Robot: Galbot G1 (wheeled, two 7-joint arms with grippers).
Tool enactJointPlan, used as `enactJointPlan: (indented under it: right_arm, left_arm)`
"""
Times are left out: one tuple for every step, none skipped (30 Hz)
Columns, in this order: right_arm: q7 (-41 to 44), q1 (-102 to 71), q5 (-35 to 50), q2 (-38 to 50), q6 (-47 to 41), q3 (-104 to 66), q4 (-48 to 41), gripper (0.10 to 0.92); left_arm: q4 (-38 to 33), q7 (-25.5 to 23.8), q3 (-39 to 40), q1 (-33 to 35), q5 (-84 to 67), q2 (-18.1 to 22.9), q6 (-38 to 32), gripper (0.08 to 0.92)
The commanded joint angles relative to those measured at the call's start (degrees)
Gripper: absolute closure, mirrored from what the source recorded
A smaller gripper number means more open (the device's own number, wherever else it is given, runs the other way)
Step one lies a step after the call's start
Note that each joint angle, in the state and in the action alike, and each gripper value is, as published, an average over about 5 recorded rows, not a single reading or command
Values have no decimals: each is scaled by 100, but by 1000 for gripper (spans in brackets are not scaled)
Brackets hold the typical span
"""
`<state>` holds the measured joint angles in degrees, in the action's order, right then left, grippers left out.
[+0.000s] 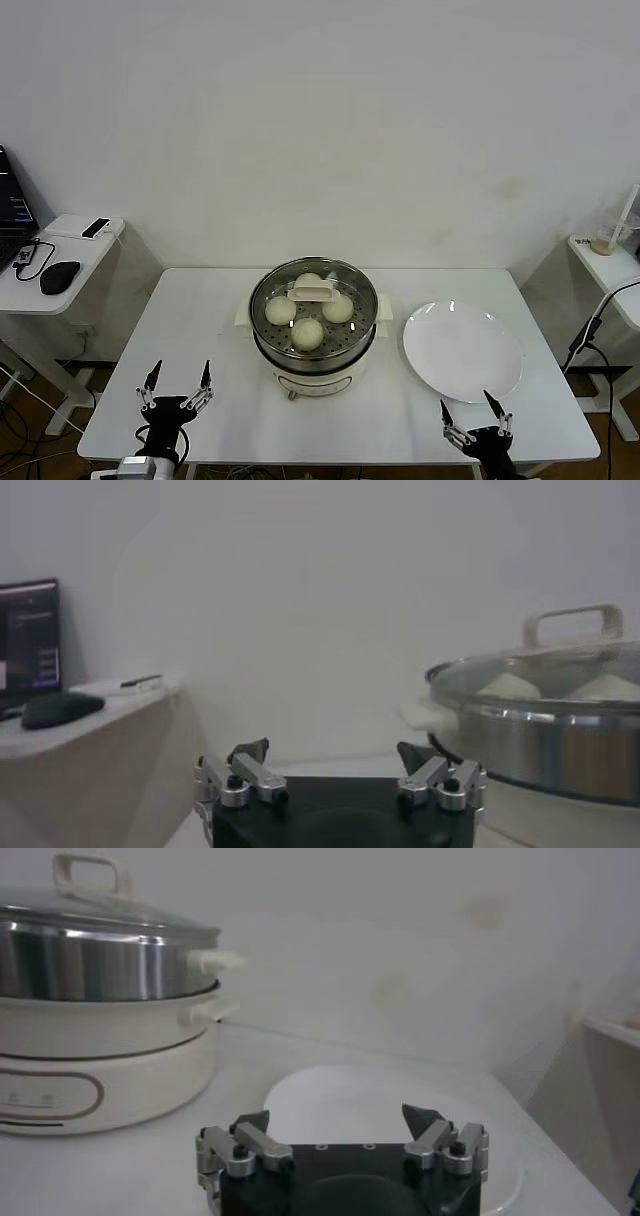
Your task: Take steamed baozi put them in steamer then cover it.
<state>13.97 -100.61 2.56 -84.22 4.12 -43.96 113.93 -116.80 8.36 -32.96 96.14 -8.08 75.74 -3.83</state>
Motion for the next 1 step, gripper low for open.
enactJointPlan:
  right_arm:
    - [-36,-57,40,24,-43,46,106,203]
  left_arm:
    - [94,37,-107,93,-257,20,-77,177]
